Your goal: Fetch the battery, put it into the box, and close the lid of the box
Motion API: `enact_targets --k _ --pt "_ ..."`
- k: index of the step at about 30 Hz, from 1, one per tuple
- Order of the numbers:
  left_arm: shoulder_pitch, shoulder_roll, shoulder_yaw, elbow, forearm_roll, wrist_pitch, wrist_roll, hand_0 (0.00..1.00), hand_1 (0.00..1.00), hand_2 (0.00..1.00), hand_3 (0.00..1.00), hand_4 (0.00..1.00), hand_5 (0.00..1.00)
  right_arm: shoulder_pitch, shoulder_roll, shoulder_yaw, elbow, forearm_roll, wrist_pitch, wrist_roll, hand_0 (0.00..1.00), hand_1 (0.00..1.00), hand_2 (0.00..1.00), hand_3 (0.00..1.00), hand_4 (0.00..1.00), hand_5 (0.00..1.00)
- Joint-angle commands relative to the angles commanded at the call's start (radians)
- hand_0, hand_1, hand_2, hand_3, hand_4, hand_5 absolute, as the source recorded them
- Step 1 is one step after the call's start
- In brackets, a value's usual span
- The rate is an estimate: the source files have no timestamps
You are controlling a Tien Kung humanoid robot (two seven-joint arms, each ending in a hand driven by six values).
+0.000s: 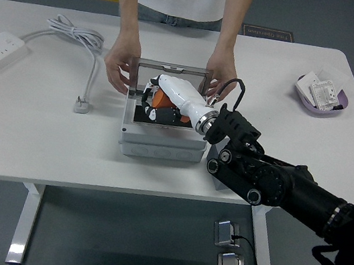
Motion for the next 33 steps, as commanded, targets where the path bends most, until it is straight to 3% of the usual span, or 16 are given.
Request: enact_targets --k 3,4,13,19,29,33 --pt "-0.002 -0.001 0.0 0.0 0.001 0.0 0.0 0.629 0.705 0.617 0.587 0.609 0.147 -0.002 -0.001 -0.002 -0.002 0.001 -0.002 0.003 0.292 0.358 0.453 0.555 0.803 0.273" --pt "-0.003 -0.001 0.0 0.0 0.002 0.0 0.0 0.629 0.705 0.616 0.586 0.607 0.145 -0.002 -0.001 -0.002 -0.002 0.001 -0.003 0.003 0.411 0.422 0.506 0.606 0.893 0.37" --pt "-0.007 -0.004 0.001 0.0 0.002 -0.001 -0.001 0.63 0.704 0.616 0.586 0.605 0.141 -0.007 -0.006 0.0 0.002 -0.002 -0.012 0.014 0.421 0.423 0.508 0.616 0.917 0.396" --pt "-0.006 -0.006 0.003 0.0 -0.001 0.0 -0.001 0.629 0.704 0.616 0.586 0.605 0.138 -0.02 -0.03 0.019 0.052 0.018 -0.019 0.022 0.424 0.42 0.504 0.613 0.918 0.394" --pt "0.009 -0.01 0.004 0.001 -0.014 0.004 0.0 0.629 0.704 0.616 0.587 0.603 0.135 -0.066 -0.208 0.149 0.299 0.195 0.071 -0.048 0.412 0.408 0.495 0.606 0.917 0.399" --pt "0.01 -0.01 0.001 0.0 -0.012 0.003 0.001 0.629 0.704 0.616 0.587 0.603 0.135 -0.04 -0.239 0.197 0.379 0.235 0.085 -0.049 0.412 0.408 0.495 0.606 0.917 0.399"
